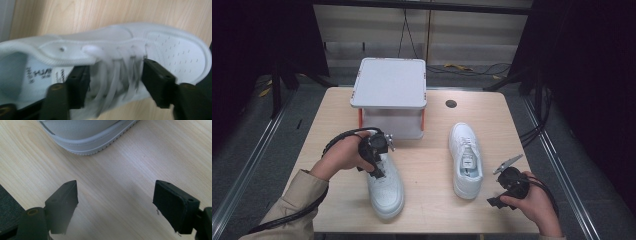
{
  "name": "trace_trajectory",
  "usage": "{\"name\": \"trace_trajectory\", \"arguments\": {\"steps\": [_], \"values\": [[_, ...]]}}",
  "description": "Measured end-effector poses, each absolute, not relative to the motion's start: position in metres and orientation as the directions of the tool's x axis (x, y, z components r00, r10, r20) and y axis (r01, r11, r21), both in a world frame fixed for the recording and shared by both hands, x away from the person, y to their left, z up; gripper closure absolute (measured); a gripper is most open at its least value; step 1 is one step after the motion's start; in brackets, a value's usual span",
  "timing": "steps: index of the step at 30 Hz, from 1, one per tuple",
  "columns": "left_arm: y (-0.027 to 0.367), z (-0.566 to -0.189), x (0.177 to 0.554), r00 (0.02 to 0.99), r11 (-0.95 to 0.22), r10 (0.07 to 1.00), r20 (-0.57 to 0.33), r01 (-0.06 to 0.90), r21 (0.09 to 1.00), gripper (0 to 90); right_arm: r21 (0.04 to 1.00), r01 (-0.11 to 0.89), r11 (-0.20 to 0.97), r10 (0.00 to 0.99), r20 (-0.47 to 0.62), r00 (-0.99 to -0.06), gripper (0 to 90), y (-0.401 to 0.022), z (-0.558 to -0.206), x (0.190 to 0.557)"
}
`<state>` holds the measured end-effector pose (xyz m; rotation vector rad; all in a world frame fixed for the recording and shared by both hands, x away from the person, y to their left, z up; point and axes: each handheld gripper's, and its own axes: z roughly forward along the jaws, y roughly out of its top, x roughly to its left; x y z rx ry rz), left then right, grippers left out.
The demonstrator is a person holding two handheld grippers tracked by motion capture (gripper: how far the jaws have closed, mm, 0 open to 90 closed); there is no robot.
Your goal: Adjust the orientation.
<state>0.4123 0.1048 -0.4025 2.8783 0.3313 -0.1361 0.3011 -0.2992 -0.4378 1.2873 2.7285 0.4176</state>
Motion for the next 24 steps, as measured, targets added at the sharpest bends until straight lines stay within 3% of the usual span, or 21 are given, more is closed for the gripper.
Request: {"name": "trace_trajectory", "arguments": {"steps": [1,3,5,8,12,24], "values": [[0.103,-0.402,0.411,0.967,-0.946,0.224,-0.121,0.246,0.212,54.0,0.288,0.742,0.605,0.769,0.027,-0.638,19.5,-0.299,-0.438,0.302],[0.102,-0.402,0.410,0.963,-0.946,0.236,-0.132,0.259,0.196,56.6,0.287,0.743,0.604,0.771,0.026,-0.637,19.5,-0.299,-0.438,0.302],[0.099,-0.401,0.410,0.956,-0.944,0.259,-0.135,0.280,0.175,66.6,0.287,0.744,0.604,0.771,0.027,-0.636,19.6,-0.299,-0.439,0.302],[0.097,-0.400,0.408,0.941,-0.932,0.312,-0.133,0.330,0.147,73.6,0.287,0.743,0.605,0.771,0.025,-0.637,19.7,-0.299,-0.438,0.302],[0.094,-0.393,0.403,0.943,-0.934,0.327,-0.062,0.332,0.131,84.4,0.289,0.744,0.603,0.772,0.025,-0.635,19.8,-0.299,-0.438,0.302],[0.081,-0.367,0.411,0.889,-0.863,0.447,-0.096,0.457,0.214,84.4,0.290,0.743,0.604,0.771,0.024,-0.636,20.0,-0.299,-0.438,0.302]]}}
